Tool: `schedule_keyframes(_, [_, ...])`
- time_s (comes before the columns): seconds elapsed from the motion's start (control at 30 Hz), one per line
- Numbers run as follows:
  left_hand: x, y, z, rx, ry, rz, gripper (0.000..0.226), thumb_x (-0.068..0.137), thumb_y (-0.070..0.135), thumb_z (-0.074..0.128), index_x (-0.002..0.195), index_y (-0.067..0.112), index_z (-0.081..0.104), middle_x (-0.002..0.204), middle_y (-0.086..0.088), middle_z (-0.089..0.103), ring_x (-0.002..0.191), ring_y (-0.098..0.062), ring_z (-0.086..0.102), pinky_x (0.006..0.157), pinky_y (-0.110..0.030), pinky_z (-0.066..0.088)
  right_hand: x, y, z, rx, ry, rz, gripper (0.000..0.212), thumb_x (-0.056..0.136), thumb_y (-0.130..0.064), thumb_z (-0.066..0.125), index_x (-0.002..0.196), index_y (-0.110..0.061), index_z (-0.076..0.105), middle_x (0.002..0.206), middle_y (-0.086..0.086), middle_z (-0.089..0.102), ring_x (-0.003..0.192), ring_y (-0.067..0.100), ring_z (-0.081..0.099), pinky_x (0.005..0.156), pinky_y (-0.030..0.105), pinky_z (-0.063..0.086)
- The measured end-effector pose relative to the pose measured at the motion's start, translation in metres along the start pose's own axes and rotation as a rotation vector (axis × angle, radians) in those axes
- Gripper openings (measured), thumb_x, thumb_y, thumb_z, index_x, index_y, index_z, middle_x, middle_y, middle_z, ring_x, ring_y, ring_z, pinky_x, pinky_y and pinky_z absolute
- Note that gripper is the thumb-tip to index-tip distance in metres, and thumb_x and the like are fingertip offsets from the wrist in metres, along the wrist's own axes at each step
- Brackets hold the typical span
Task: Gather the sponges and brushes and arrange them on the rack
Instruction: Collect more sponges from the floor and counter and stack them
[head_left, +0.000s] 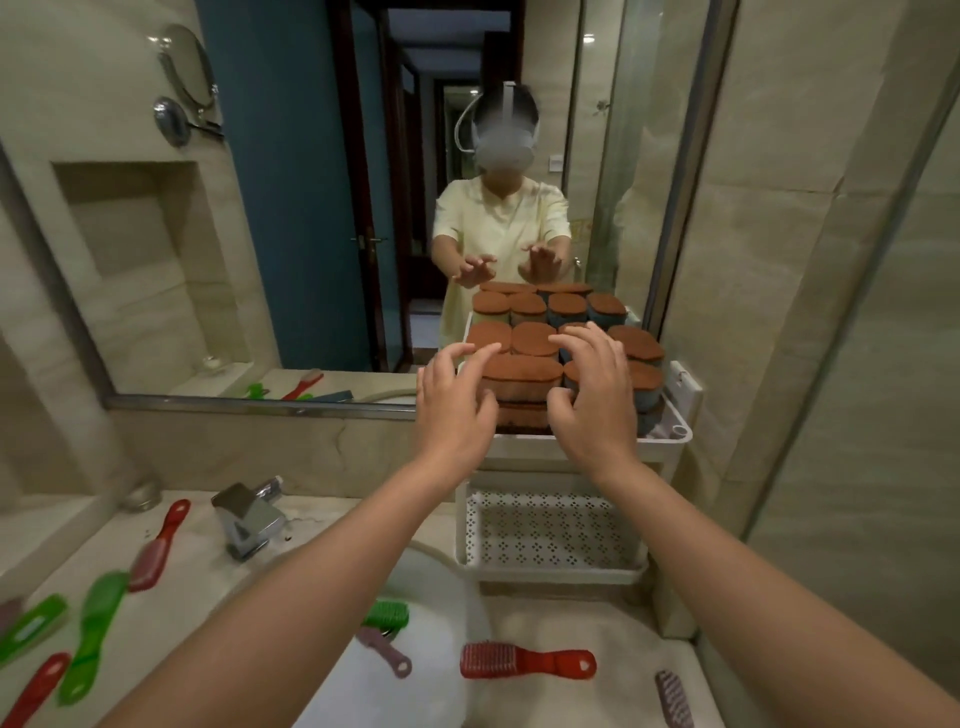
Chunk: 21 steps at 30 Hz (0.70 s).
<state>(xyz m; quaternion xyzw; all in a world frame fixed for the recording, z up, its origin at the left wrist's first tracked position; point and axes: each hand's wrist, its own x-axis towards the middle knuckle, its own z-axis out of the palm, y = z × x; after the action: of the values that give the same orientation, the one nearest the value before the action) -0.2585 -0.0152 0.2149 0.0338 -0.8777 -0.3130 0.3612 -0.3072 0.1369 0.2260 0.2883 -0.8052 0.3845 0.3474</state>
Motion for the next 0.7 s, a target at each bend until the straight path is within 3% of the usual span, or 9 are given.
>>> schedule_keyframes(0.07, [-0.016,-0.008,-0.014,-0.12,0.057,-0.081,0.05,0.091,0.008,0.047,0.135,0.03,0.047,0.134,0.007,0.038,0.126,-0.01,0.038,0.103,-0.027,0.038,-0.009,-0.024,0.011,0.141,-0.001,-0.065,0.052,0.076,0.003,0.054,0.125,-0.014,0.058,0.13,0.0,0.057,0.134,0.016,0.04,0.115,0.034,0.029])
schedule_keyframes(0.13, [-0.033,-0.018,-0.032,-0.202,0.108,-0.182,0.049,0.09,0.003,0.046,0.131,0.028,0.05,0.132,0.007,0.041,0.121,-0.006,0.042,0.094,-0.013,0.034,-0.021,-0.048,0.027,0.24,-0.05,-0.081,0.053,0.076,0.003,0.055,0.126,-0.015,0.057,0.127,0.0,0.059,0.125,0.014,0.046,0.107,0.03,0.038])
schedule_keyframes(0.27, [-0.075,-0.046,-0.074,-0.294,0.252,-0.318,0.045,0.087,-0.001,0.044,0.118,0.031,0.053,0.121,0.008,0.046,0.11,-0.01,0.053,0.097,-0.025,0.044,-0.048,-0.093,0.065,0.348,-0.249,-0.087,0.056,0.075,-0.003,0.054,0.13,-0.015,0.052,0.13,0.001,0.055,0.123,0.017,0.048,0.107,0.036,0.039])
schedule_keyframes(0.43, [-0.141,-0.088,-0.136,-0.179,0.355,-0.5,0.042,0.088,0.0,0.045,0.115,0.03,0.054,0.122,0.005,0.053,0.102,-0.009,0.058,0.09,-0.023,0.047,-0.094,-0.156,0.106,0.488,-0.494,-0.069,0.056,0.077,-0.012,0.055,0.132,-0.019,0.049,0.133,-0.003,0.049,0.124,0.013,0.046,0.105,0.03,0.038])
schedule_keyframes(0.6, [-0.222,-0.12,-0.201,-0.093,0.514,-0.648,0.037,0.089,0.003,0.049,0.107,0.035,0.054,0.12,0.004,0.058,0.098,-0.009,0.059,0.094,-0.034,0.049,-0.152,-0.23,0.145,0.637,-0.694,-0.103,0.049,0.078,-0.012,0.057,0.124,-0.029,0.051,0.125,-0.012,0.05,0.118,0.008,0.049,0.097,0.029,0.043])
schedule_keyframes(0.7, [-0.277,-0.129,-0.243,-0.047,0.623,-0.766,0.037,0.088,0.008,0.049,0.101,0.042,0.054,0.121,0.008,0.057,0.095,-0.006,0.062,0.095,-0.039,0.05,-0.19,-0.282,0.158,0.702,-0.815,-0.185,0.047,0.078,-0.016,0.056,0.125,-0.021,0.052,0.125,-0.006,0.053,0.117,0.009,0.048,0.097,0.029,0.042])
